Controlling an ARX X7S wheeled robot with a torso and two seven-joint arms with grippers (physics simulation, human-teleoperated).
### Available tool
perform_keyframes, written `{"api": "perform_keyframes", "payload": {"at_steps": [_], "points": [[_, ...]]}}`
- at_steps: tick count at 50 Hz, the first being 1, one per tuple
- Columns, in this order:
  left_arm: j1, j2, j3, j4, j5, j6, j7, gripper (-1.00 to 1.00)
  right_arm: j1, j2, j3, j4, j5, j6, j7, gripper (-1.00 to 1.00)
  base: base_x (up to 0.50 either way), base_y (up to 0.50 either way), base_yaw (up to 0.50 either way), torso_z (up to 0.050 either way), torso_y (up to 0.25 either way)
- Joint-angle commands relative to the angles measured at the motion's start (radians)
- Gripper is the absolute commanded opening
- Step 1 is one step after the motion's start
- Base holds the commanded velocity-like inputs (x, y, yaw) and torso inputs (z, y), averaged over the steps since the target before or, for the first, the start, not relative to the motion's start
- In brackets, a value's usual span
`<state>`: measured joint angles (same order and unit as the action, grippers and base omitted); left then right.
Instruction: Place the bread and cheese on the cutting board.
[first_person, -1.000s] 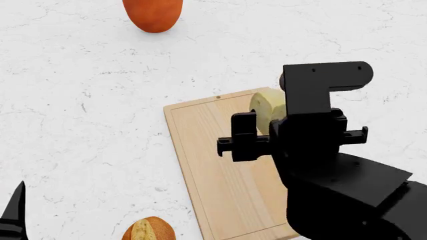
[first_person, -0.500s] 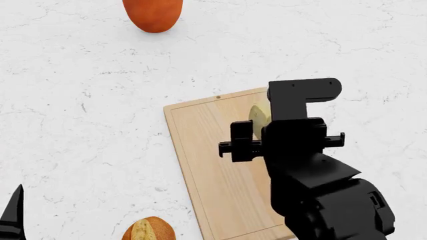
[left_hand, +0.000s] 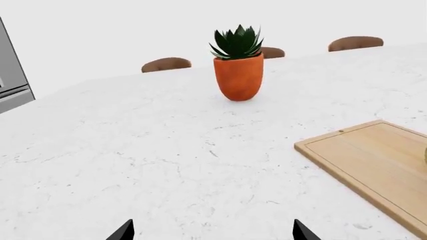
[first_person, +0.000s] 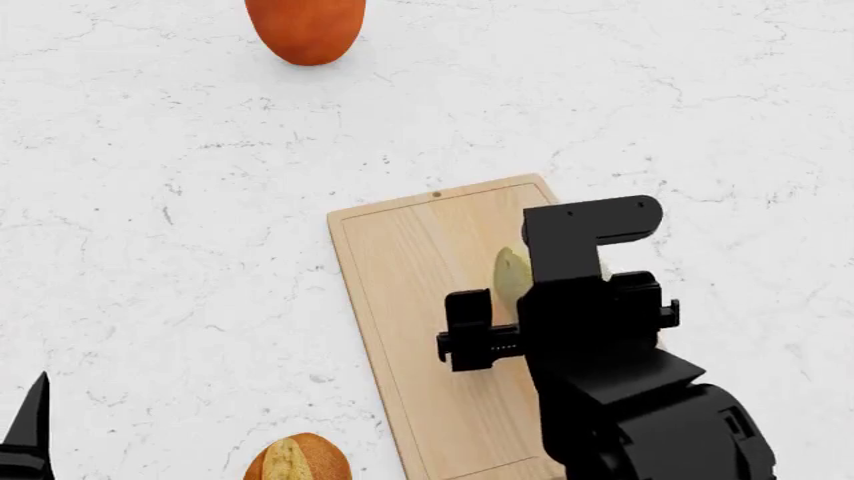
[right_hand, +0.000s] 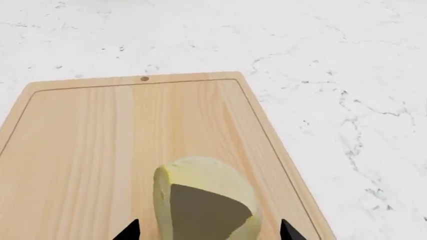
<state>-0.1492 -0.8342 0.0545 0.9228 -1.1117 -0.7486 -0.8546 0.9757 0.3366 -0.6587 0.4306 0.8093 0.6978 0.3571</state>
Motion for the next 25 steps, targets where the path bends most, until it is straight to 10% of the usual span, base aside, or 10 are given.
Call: {"api": "perform_keyframes", "payload": {"at_steps": [1, 25], "points": [[0.001, 0.001, 0.006, -0.004, 0.007, 0.004, 0.003, 1.00, -0.005, 0.014, 0.000, -0.034, 0.001, 0.022, 0.008, 1.00, 0.00, 0.00, 0.00, 0.000, 0.000], [-0.012, 0.001, 0.023, -0.001, -0.003, -0.002, -0.011, 1.00, -0.062, 0.195, 0.146, -0.572, 0.246, 0.239, 0.260, 1.00, 0.00, 0.00, 0.00, 0.000, 0.000]]}}
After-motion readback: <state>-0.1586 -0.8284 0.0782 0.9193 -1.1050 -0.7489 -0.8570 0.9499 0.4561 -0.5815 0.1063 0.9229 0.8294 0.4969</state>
